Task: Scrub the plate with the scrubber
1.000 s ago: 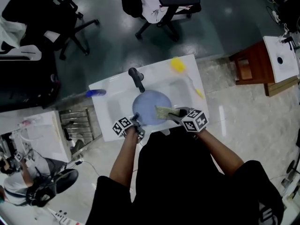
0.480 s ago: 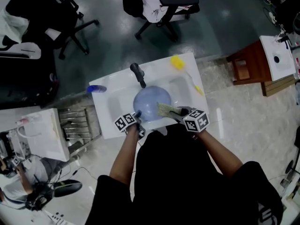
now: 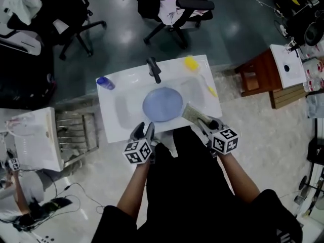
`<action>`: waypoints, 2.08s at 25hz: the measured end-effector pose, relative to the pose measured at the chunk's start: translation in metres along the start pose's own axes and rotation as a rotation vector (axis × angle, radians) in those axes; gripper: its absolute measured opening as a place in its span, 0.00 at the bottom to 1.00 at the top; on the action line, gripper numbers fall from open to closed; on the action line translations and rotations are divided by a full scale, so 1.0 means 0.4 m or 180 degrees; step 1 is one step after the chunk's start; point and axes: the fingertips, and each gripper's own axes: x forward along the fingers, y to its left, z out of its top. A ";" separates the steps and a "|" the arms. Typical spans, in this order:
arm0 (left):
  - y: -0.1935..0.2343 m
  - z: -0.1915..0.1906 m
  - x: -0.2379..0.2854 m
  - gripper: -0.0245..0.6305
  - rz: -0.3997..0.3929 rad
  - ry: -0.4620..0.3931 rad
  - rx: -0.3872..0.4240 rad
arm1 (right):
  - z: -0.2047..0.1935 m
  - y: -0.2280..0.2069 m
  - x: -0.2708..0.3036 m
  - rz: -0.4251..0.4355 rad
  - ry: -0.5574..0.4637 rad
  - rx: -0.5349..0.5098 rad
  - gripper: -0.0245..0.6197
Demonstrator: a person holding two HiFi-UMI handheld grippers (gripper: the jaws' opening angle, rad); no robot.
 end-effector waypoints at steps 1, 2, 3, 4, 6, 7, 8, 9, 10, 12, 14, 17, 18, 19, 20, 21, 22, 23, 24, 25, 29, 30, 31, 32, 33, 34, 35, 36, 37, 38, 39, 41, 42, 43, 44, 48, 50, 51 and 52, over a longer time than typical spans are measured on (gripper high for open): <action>-0.040 0.007 -0.030 0.31 -0.0060 -0.0091 0.0187 | 0.008 0.004 -0.034 -0.0115 -0.0103 0.0018 0.14; -0.079 0.013 -0.057 0.30 -0.0131 -0.0175 0.0345 | 0.016 0.012 -0.064 -0.0207 -0.0208 0.0023 0.14; -0.116 0.018 -0.081 0.29 -0.0206 -0.0257 0.0477 | 0.026 0.024 -0.091 -0.0275 -0.0304 0.0002 0.14; -0.150 0.021 -0.104 0.26 -0.0273 -0.0342 0.0587 | 0.032 0.036 -0.116 -0.0318 -0.0382 -0.0050 0.14; -0.208 0.022 -0.150 0.22 -0.0358 -0.0510 0.0746 | 0.033 0.060 -0.161 -0.0343 -0.0469 -0.0211 0.14; -0.232 0.019 -0.174 0.19 -0.0379 -0.0587 0.0802 | 0.029 0.070 -0.183 -0.0333 -0.0497 -0.0288 0.14; -0.255 0.014 -0.197 0.14 -0.0392 -0.0659 0.0852 | 0.024 0.076 -0.204 -0.0315 -0.0528 -0.0349 0.14; -0.278 0.009 -0.219 0.11 -0.0397 -0.0725 0.0900 | 0.021 0.081 -0.225 -0.0294 -0.0567 -0.0388 0.14; -0.302 0.003 -0.241 0.09 -0.0389 -0.0781 0.0940 | 0.020 0.082 -0.247 -0.0274 -0.0612 -0.0407 0.14; -0.356 -0.018 -0.280 0.06 -0.0340 -0.0866 0.0975 | 0.019 0.080 -0.295 -0.0221 -0.0707 -0.0414 0.14; -0.414 -0.053 -0.313 0.05 -0.0258 -0.0932 0.0984 | 0.012 0.078 -0.347 -0.0133 -0.0788 -0.0459 0.14; -0.488 -0.112 -0.351 0.05 -0.0047 -0.1033 0.1000 | -0.015 0.075 -0.421 0.0019 -0.0880 -0.0653 0.14; -0.509 -0.133 -0.362 0.05 0.0037 -0.1068 0.1009 | -0.027 0.071 -0.444 0.0068 -0.0902 -0.0714 0.14; -0.529 -0.156 -0.372 0.05 0.0118 -0.1102 0.1012 | -0.042 0.066 -0.469 0.0114 -0.0920 -0.0762 0.14; -0.551 -0.182 -0.380 0.05 0.0189 -0.1132 0.1014 | -0.059 0.057 -0.493 0.0152 -0.0929 -0.0799 0.14; -0.574 -0.208 -0.387 0.05 0.0248 -0.1152 0.1012 | -0.078 0.047 -0.518 0.0184 -0.0930 -0.0824 0.14; -0.599 -0.236 -0.394 0.05 0.0294 -0.1161 0.1007 | -0.099 0.037 -0.543 0.0213 -0.0924 -0.0840 0.14; -0.625 -0.262 -0.402 0.05 0.0329 -0.1166 0.1002 | -0.120 0.028 -0.568 0.0238 -0.0915 -0.0853 0.14; -0.650 -0.288 -0.411 0.05 0.0357 -0.1170 0.1004 | -0.140 0.020 -0.593 0.0255 -0.0907 -0.0865 0.14; -0.672 -0.310 -0.419 0.05 0.0378 -0.1172 0.1012 | -0.158 0.015 -0.616 0.0264 -0.0902 -0.0876 0.14; -0.744 -0.364 -0.444 0.05 0.0398 -0.1166 0.1077 | -0.202 0.007 -0.688 0.0264 -0.0931 -0.0890 0.14; -0.758 -0.369 -0.448 0.05 0.0395 -0.1172 0.1104 | -0.206 0.006 -0.701 0.0264 -0.0950 -0.0889 0.14; -0.770 -0.369 -0.453 0.05 0.0392 -0.1185 0.1133 | -0.207 0.006 -0.713 0.0263 -0.0973 -0.0894 0.14; -0.780 -0.367 -0.456 0.05 0.0390 -0.1202 0.1162 | -0.205 0.006 -0.723 0.0263 -0.1001 -0.0912 0.14; -0.787 -0.365 -0.457 0.05 0.0387 -0.1219 0.1189 | -0.201 0.005 -0.729 0.0263 -0.1028 -0.0939 0.14; -0.792 -0.363 -0.455 0.05 0.0385 -0.1235 0.1209 | -0.197 0.002 -0.732 0.0260 -0.1052 -0.0965 0.14; -0.796 -0.361 -0.453 0.05 0.0381 -0.1250 0.1216 | -0.194 -0.002 -0.733 0.0255 -0.1071 -0.0980 0.14; -0.799 -0.359 -0.451 0.05 0.0378 -0.1264 0.1212 | -0.191 -0.007 -0.733 0.0251 -0.1081 -0.0983 0.14; -0.801 -0.358 -0.450 0.05 0.0377 -0.1277 0.1203 | -0.190 -0.010 -0.733 0.0252 -0.1085 -0.0981 0.14; -0.803 -0.358 -0.450 0.05 0.0380 -0.1290 0.1194 | -0.188 -0.011 -0.735 0.0256 -0.1086 -0.0985 0.14; -0.806 -0.358 -0.451 0.05 0.0387 -0.1303 0.1189 | -0.186 -0.011 -0.738 0.0266 -0.1086 -0.0997 0.14; -0.810 -0.356 -0.451 0.05 0.0402 -0.1332 0.1187 | -0.179 -0.009 -0.741 0.0293 -0.1088 -0.1037 0.14; -0.811 -0.354 -0.450 0.05 0.0409 -0.1347 0.1185 | -0.174 -0.007 -0.742 0.0311 -0.1087 -0.1053 0.14; -0.811 -0.351 -0.449 0.05 0.0418 -0.1358 0.1179 | -0.170 -0.004 -0.741 0.0332 -0.1085 -0.1060 0.14; -0.810 -0.349 -0.448 0.05 0.0426 -0.1369 0.1170 | -0.168 -0.001 -0.741 0.0356 -0.1080 -0.1061 0.14; -0.815 -0.338 -0.448 0.05 0.0424 -0.1394 0.1138 | -0.163 0.017 -0.739 0.0497 -0.1035 -0.1096 0.14; -0.818 -0.335 -0.444 0.05 0.0408 -0.1383 0.1143 | -0.166 0.027 -0.735 0.0587 -0.0977 -0.1140 0.14; -0.819 -0.335 -0.442 0.05 0.0399 -0.1375 0.1149 | -0.170 0.033 -0.732 0.0633 -0.0937 -0.1169 0.14; -0.821 -0.335 -0.440 0.05 0.0391 -0.1367 0.1155 | -0.174 0.038 -0.730 0.0680 -0.0895 -0.1199 0.14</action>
